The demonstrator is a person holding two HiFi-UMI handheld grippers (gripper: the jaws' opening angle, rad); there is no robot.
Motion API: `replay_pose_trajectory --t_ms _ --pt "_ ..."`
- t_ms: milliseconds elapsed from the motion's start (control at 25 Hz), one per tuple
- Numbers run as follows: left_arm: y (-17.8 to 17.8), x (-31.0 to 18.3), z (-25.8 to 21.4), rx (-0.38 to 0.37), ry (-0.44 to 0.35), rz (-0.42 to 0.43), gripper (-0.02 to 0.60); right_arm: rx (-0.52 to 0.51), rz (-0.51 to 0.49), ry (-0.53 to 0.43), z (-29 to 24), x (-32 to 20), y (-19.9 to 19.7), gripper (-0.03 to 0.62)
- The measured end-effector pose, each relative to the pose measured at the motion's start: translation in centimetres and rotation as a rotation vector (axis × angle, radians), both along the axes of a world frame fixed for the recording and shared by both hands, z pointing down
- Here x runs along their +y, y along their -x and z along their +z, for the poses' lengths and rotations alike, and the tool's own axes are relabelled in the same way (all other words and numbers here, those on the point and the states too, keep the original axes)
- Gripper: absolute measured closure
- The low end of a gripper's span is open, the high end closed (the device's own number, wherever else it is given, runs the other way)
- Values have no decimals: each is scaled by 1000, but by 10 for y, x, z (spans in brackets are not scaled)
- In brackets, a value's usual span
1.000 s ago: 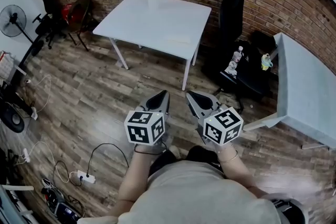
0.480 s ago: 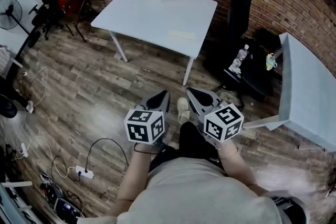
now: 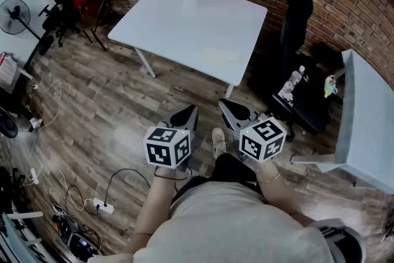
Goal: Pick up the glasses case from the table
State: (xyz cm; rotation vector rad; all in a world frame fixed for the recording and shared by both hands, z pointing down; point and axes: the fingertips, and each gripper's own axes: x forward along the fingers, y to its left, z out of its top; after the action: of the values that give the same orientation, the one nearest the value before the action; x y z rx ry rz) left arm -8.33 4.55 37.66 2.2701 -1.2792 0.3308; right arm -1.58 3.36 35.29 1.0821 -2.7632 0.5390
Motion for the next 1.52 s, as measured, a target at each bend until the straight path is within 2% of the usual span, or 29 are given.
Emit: replay_pose_trajectory --t_ms 320,520,800,1040,1320,1520 --pt "-8 -101 -3 -35 7 -38 566 -7 -35 -6 -5 -110 -12 597" --pt "-9 -156 3 -48 31 -70 566 -19 -104 10 -1 -154 -5 597" --pt "-33 -217 14 -38 45 -75 566 -4 -129 1 3 -212 -21 597" --pt "-42 -246 21 -15 59 -99 566 2 -123 29 13 -244 -36 597" --pt "-33 -249 38 -4 101 -130 566 18 -133 64 31 -248 -33 597" --pt "-30 -260 44 -2 112 -123 566 29 -92 71 37 -262 -43 597"
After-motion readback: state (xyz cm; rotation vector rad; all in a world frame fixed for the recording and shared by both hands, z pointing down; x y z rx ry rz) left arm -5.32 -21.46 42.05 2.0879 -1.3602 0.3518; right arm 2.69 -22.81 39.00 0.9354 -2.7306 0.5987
